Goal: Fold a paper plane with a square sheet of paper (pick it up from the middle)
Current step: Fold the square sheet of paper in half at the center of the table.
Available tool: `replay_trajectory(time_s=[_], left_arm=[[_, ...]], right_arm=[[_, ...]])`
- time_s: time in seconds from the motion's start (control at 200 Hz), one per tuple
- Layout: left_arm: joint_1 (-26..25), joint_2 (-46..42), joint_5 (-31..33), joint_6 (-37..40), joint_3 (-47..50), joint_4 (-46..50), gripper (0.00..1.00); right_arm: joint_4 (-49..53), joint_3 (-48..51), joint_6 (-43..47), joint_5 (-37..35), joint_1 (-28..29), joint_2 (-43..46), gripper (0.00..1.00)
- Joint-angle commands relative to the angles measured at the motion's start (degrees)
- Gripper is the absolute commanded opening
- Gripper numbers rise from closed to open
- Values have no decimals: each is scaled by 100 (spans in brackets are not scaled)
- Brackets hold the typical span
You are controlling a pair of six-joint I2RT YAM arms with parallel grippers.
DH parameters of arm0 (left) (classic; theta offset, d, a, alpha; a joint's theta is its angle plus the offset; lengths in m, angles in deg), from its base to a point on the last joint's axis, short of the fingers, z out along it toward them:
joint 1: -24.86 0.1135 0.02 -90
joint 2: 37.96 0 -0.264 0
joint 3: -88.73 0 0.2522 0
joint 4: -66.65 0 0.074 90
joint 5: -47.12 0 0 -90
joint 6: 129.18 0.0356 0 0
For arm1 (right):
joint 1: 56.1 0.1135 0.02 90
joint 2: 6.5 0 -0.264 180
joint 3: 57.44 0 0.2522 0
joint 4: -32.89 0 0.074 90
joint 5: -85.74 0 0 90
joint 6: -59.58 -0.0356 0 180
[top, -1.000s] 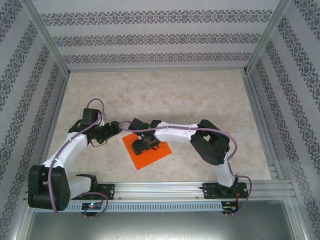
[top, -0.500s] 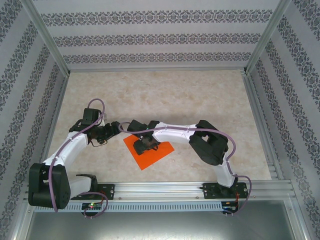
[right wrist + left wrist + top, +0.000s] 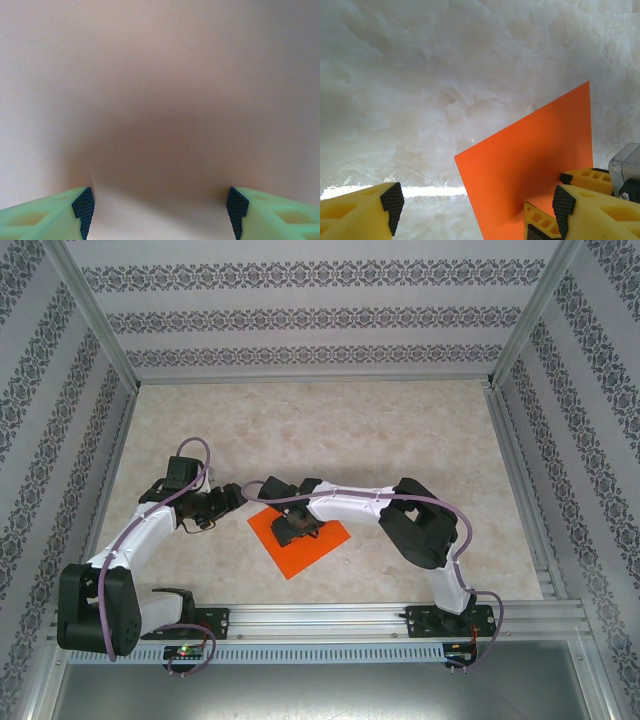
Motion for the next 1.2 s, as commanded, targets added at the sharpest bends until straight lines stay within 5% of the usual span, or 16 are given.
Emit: replay_trajectory(time_s=[0.0, 0.47, 1.194], left_arm=[[72, 46, -202, 112, 71, -145, 81], [72, 129, -420, 90, 80, -247, 81], [72, 147, -515, 81, 90, -324, 81]], right_arm=[[26, 145, 35, 139, -58, -159, 71], [139, 235, 280, -158, -90, -232, 57], [-463, 499, 258, -44, -28, 940, 26]])
